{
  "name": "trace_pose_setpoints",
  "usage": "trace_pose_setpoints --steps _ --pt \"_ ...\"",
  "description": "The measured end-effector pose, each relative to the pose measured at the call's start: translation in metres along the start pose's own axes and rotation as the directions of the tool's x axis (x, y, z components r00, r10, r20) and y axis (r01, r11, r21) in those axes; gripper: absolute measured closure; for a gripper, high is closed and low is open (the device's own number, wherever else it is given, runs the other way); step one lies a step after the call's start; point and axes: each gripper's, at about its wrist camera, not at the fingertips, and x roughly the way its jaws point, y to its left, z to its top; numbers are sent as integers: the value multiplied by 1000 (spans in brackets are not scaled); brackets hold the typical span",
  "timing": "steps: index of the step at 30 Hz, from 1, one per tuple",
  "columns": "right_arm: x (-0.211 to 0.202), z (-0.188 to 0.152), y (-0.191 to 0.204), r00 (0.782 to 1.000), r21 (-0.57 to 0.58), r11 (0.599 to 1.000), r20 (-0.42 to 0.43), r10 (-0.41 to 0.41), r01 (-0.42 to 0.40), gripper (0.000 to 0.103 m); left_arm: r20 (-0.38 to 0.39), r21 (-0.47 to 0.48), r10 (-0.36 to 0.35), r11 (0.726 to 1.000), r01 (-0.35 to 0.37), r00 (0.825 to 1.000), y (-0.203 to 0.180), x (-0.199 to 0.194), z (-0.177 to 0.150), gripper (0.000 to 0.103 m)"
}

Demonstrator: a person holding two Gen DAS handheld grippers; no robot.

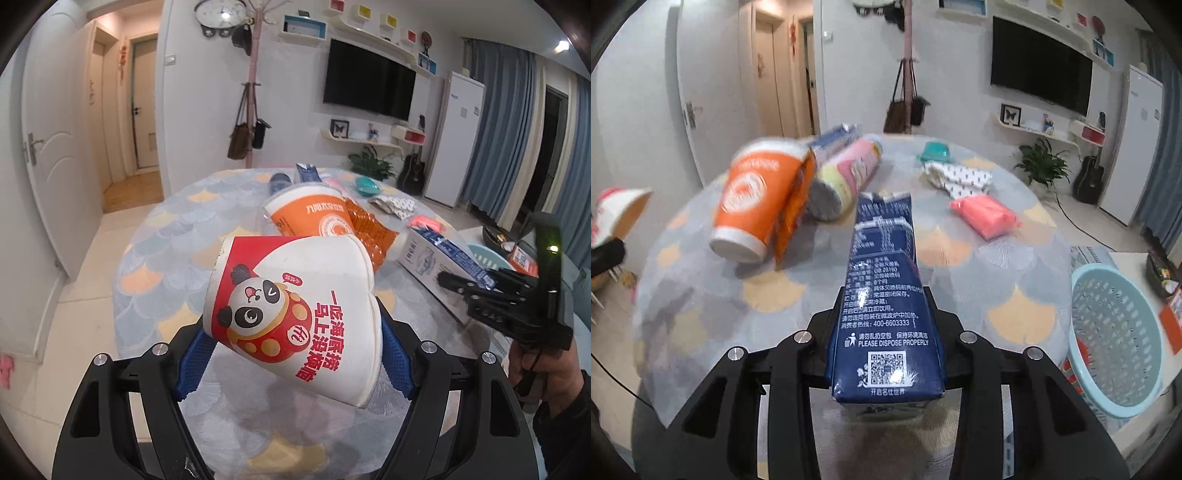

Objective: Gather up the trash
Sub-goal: 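Carry the panda cup and milk carton over the basket and release both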

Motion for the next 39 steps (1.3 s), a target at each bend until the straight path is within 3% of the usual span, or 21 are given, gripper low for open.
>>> trace_pose_setpoints --steps 7,21,32,39 --pt "-43 15 -7 989 45 997 133 57 -64 69 88 -14 -21 1000 22 996 -3 -18 7 28" --pt "-69 15 -31 982 93 994 186 37 -55 69 96 16 -45 999 44 994 -24 -21 19 28" --pt "-88 -2 -98 971 203 978 220 -91 46 69 99 129 -182 977 169 978 -96 -1 50 28" --pt "-104 -31 -179 947 345 924 209 -245 163 69 34 218 -329 924 315 944 -174 41 73 28"
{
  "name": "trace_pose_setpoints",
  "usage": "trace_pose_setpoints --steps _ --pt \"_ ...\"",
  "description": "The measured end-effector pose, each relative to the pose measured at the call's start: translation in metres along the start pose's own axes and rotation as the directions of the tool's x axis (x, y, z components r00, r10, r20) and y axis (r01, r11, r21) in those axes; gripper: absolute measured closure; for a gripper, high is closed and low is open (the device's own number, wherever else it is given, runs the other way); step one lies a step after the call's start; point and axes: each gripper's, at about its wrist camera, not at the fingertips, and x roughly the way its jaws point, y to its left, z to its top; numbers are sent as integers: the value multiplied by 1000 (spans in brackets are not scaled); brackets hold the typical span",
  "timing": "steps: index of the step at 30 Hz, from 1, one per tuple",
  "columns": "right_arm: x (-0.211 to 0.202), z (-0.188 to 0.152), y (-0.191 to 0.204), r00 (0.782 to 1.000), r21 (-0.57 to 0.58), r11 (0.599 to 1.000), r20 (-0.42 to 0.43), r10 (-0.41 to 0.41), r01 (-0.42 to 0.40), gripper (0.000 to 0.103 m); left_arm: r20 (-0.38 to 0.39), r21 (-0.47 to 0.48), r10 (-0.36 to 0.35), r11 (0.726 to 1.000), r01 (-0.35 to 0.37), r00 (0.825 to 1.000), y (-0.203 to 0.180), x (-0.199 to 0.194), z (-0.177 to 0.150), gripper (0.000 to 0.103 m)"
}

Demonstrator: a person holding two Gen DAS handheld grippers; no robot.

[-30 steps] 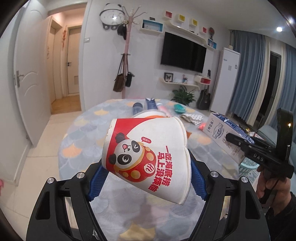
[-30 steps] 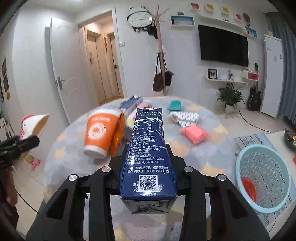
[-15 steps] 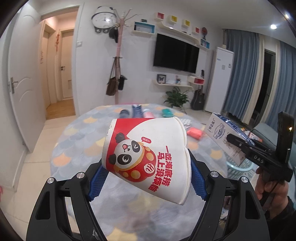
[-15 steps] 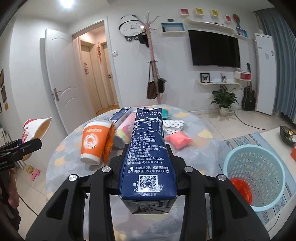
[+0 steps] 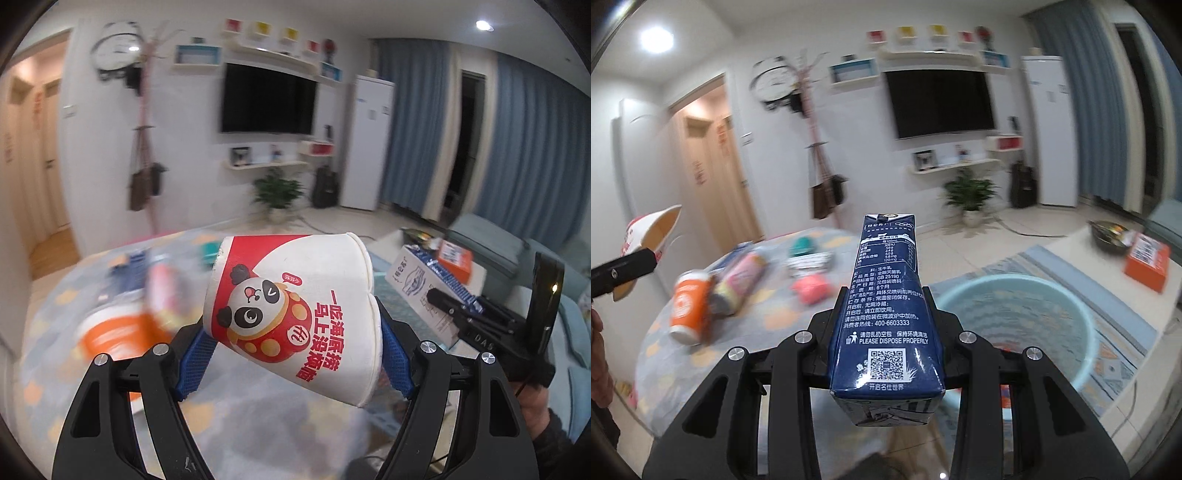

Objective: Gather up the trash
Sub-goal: 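Carry the panda cup and milk carton over the basket and release both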

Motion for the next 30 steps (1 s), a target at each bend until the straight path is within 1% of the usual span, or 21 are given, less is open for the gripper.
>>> trace_pose_setpoints --steps 3,5,7,12,17,19,20,21,22,23,24,25,26,27,30 --pt "3 -1 -29 999 39 998 3 -48 48 69 -29 24 -86 996 86 996 -27 36 17 28" --pt "7 -3 -48 997 64 995 2 -77 76 69 -55 34 -140 989 142 989 -46 61 28 28" --pt "11 -4 -63 995 79 992 -2 -100 100 69 -80 42 -179 982 183 981 -63 85 36 28" --pt "28 -11 -96 989 106 984 -24 -144 146 69 -156 55 -234 968 245 960 -100 144 40 28" --pt "46 -18 -122 983 117 977 -57 -174 180 69 -220 50 -253 962 270 942 -122 187 37 27" --pt "58 -21 -130 981 109 977 -85 -174 183 69 -256 34 -260 960 277 931 -128 207 36 26" --pt "64 -22 -132 979 105 977 -105 -174 185 68 -276 18 -272 958 288 922 -129 216 35 26" --pt "68 -24 -135 976 101 975 -113 -186 198 66 -304 -14 -302 950 313 903 -129 227 34 25" --pt "71 -27 -138 972 99 971 -115 -206 217 60 -336 -61 -343 937 343 877 -128 237 33 21" --pt "70 -29 -139 972 103 970 -103 -212 222 48 -366 -113 -382 923 367 849 -126 247 30 18" --pt "68 -30 -141 973 108 969 -95 -211 221 40 -386 -164 -411 912 377 826 -122 255 26 17" --pt "65 -32 -142 974 116 969 -81 -210 218 39 -391 -184 -408 913 364 825 -119 258 23 16" --pt "63 -33 -143 974 119 968 -75 -212 220 39 -389 -183 -397 918 353 831 -116 258 22 15" --pt "62 -35 -143 974 120 967 -75 -216 223 39 -383 -169 -374 927 334 845 -114 254 21 15" --pt "59 -38 -144 974 132 966 -90 -210 221 39 -373 -133 -333 943 305 866 -111 239 23 14"
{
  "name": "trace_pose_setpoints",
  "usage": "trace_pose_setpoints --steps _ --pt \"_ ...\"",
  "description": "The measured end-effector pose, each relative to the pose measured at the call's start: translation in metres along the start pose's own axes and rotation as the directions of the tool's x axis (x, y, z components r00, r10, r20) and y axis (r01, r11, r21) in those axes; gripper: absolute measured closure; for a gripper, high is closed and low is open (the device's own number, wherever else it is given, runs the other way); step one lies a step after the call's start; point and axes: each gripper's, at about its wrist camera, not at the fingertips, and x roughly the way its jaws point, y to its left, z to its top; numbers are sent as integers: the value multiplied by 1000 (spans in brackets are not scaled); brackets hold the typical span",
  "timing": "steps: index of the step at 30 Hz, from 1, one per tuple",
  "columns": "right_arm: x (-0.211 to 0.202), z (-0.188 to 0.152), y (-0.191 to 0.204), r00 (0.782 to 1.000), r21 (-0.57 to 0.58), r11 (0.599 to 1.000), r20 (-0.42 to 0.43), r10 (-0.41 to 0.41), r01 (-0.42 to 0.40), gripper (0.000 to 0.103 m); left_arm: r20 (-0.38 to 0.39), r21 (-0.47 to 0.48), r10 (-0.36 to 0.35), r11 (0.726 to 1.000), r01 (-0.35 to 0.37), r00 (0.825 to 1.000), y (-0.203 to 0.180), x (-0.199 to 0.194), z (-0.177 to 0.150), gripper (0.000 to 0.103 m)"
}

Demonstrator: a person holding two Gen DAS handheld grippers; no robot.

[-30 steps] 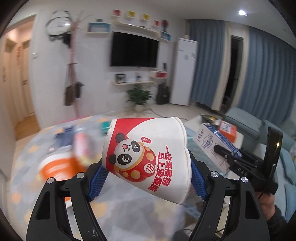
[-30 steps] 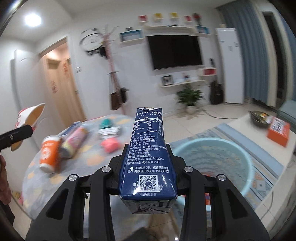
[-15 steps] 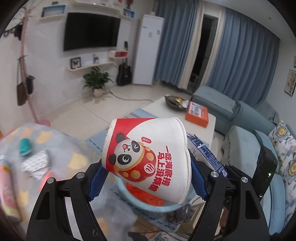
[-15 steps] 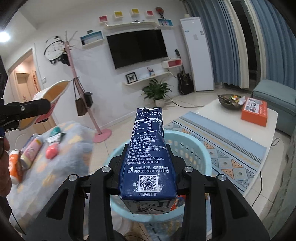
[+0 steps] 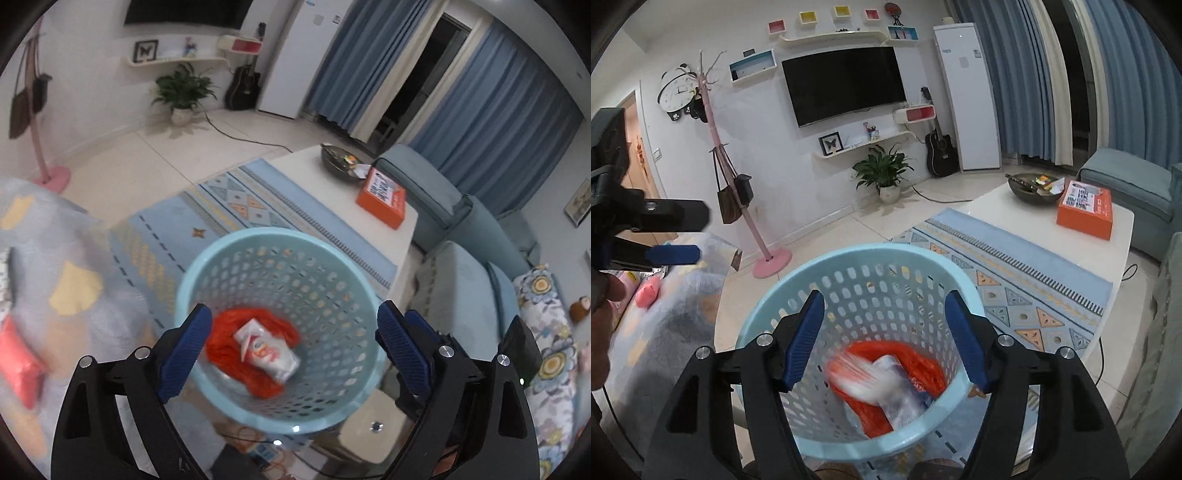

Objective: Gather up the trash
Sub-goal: 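Carry the panda cup and milk carton over the basket and release both, then grasp the orange JOYOUNG cup with the left tool while the right tool grasps the orange wrapper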

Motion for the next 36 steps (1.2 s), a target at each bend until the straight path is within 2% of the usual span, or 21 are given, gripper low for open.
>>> trace_pose_setpoints --steps 5,8,11,13,14,15,16,17,19,21,22,23,26,30,32,35,36 --pt "-15 -4 6 1000 28 999 5 22 -23 39 74 20 106 994 -108 992 -9 -43 -13 14" --pt "-23 -6 16 999 23 999 2 40 -40 39 115 12 173 984 -175 978 -6 -71 -29 14" --pt "-32 -8 35 997 3 997 -8 72 -72 39 156 0 249 968 -252 956 5 -104 -51 14" --pt "-37 -8 50 995 -17 995 -13 94 -94 39 194 -17 328 943 -332 924 18 -132 -69 14" --pt "-41 -8 62 994 -32 993 -14 111 -112 39 217 -42 390 919 -391 895 29 -151 -81 14" --pt "-42 -8 68 992 -41 992 -15 123 -123 39 232 -69 436 899 -432 869 39 -167 -90 14" --pt "-45 -9 82 990 -57 988 -18 142 -143 38 240 -90 465 885 -458 852 47 -177 -98 14" --pt "-46 -9 90 988 -67 985 -19 155 -156 38 240 -129 515 857 -499 823 62 -194 -110 14" --pt "-50 -11 115 981 -91 977 -21 193 -194 36 220 -185 583 812 -553 782 86 -217 -125 14" --pt "-52 -13 137 973 -110 966 -33 230 -232 34 176 -256 652 753 -606 737 117 -234 -140 14" --pt "-53 -16 152 967 -123 959 -43 252 -255 34 149 -296 672 730 -616 725 133 -241 -145 14" --pt "-54 -18 164 962 -138 952 -52 268 -273 34 135 -334 678 717 -611 722 147 -246 -150 14" --pt "-61 -23 200 949 -195 929 -71 308 -316 34 135 -428 656 714 -554 742 182 -258 -159 14" --pt "-74 -28 236 935 -270 896 -83 344 -353 34 99 -479 600 728 -490 794 207 -245 -150 14" --pt "-79 -29 248 932 -294 885 -88 352 -362 34 78 -485 582 731 -479 809 216 -234 -149 14" --pt "-80 -30 257 928 -302 878 -104 357 -372 34 75 -501 533 751 -430 843 222 -221 -148 14" --pt "-79 -30 259 926 -301 876 -115 359 -376 34 74 -508 506 761 -404 859 225 -216 -147 14"
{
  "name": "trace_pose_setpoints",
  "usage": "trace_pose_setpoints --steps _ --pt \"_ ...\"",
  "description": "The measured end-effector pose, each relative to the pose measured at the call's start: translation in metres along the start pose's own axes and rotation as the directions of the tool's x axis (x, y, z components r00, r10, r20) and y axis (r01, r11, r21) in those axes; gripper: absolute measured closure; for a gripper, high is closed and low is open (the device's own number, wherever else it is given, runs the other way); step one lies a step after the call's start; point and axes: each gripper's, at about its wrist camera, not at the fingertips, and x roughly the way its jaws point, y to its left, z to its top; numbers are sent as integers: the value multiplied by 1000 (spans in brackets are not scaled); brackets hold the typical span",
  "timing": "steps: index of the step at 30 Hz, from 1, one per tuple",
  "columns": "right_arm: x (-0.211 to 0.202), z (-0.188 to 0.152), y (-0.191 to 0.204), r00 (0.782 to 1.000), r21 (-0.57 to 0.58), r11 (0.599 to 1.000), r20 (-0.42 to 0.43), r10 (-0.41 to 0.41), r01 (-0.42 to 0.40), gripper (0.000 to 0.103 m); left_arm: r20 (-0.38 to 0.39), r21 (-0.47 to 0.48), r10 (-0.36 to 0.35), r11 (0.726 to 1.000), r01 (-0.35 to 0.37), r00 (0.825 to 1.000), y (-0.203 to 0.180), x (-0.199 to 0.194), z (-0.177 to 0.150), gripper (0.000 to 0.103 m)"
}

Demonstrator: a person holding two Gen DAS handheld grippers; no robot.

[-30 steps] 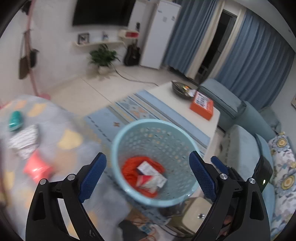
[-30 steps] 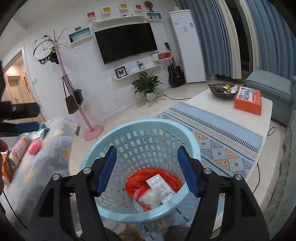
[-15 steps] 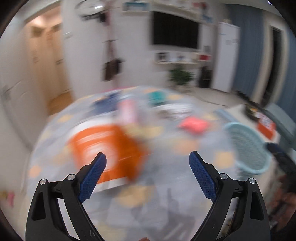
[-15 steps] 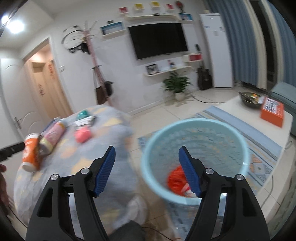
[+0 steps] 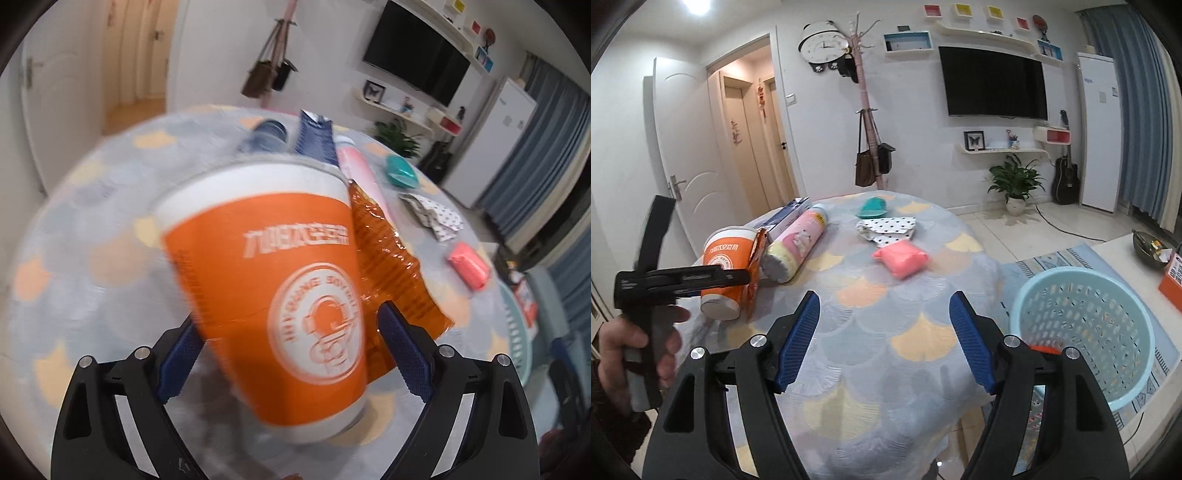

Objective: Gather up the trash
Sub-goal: 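Grasp the orange JOYOUNG cup with the left tool while the right tool grasps the orange wrapper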

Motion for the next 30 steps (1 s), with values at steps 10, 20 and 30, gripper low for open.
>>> trace_pose_setpoints --steps 10,20,30 --pt "31 5 43 990 -39 992 -85 113 -116 34 88 -22 27 999 -25 996 31 -26 -13 37" --pt "86 15 100 938 -2 962 -224 265 -272 34 170 -11 105 994 -105 980 68 -72 -43 37" --pt "131 17 140 910 -20 973 -357 209 -231 49 186 5 141 990 -144 972 74 -72 -55 37"
